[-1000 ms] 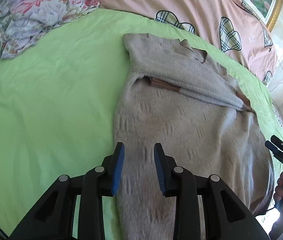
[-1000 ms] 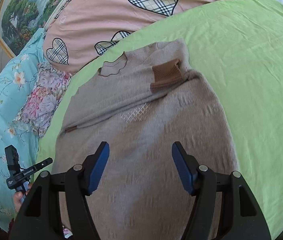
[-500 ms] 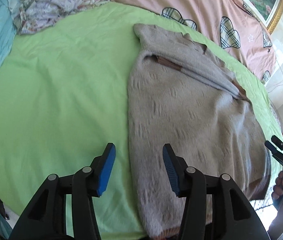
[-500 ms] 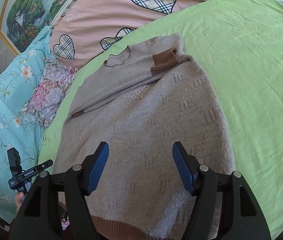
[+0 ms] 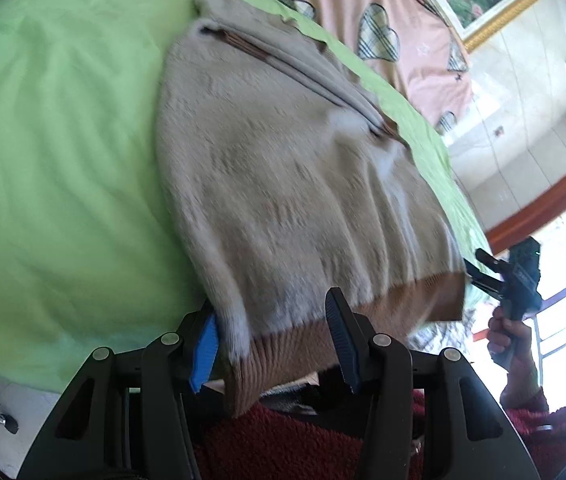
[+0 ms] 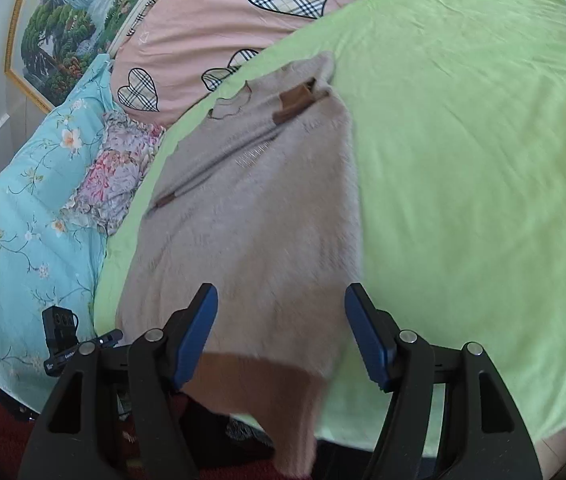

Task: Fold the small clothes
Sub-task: 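Grasp the hem with the left gripper while the right gripper grasps the hem, then fold the hem up toward the collar with both grippers and release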

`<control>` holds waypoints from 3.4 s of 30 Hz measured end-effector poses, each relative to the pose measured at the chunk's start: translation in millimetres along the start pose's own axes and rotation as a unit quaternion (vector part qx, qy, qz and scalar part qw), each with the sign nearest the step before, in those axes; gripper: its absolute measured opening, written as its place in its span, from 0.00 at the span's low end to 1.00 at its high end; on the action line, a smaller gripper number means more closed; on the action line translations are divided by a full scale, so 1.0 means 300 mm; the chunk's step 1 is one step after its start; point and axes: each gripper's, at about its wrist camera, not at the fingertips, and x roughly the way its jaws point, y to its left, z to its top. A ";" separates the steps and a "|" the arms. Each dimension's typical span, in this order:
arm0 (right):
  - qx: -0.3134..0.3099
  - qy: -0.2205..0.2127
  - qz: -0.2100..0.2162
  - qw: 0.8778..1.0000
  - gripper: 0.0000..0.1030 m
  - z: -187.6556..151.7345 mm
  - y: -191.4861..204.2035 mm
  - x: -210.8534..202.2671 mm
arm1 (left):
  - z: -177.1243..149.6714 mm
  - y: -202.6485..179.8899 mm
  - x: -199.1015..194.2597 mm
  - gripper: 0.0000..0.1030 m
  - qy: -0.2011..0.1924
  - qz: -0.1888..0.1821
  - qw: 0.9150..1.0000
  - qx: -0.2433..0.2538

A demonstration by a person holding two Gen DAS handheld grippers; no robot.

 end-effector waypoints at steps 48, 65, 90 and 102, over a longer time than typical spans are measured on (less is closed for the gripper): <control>0.011 -0.004 0.180 0.984 0.09 -0.085 -0.054 -0.058 | 0.000 -0.098 -0.085 0.06 0.002 -0.028 0.996 0.087; -0.001 -0.122 0.168 0.978 0.09 0.533 0.088 0.128 | 0.704 -0.196 -0.096 0.06 -0.181 -0.034 0.976 0.118; 0.066 -0.070 0.004 0.995 0.11 0.949 -0.058 0.655 | 1.169 0.195 0.411 0.10 -0.086 0.051 0.994 -0.031; -0.133 0.031 0.036 0.990 0.40 0.642 0.298 0.618 | 0.889 -0.128 0.523 0.22 0.019 -0.032 0.997 0.073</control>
